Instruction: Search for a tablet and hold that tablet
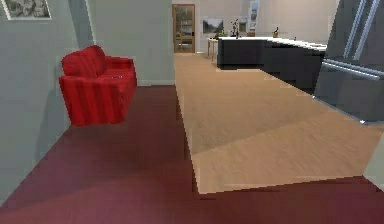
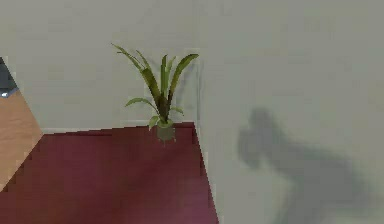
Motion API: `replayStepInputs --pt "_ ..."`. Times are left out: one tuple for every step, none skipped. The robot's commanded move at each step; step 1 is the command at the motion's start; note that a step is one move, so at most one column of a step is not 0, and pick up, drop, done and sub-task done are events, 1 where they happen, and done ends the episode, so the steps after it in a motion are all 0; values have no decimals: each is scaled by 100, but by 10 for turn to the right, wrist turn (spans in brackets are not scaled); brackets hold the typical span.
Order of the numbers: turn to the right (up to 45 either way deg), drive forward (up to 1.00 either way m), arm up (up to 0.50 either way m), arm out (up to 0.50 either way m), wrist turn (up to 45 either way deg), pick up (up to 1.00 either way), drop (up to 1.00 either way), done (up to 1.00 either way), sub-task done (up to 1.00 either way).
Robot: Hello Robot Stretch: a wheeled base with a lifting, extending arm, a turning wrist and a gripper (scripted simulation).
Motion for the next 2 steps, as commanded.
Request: replayStepInputs --pt "0 20 0 0 0 0 0 0 0" --pt "-240 0 0 0 0 0 0 0 0"
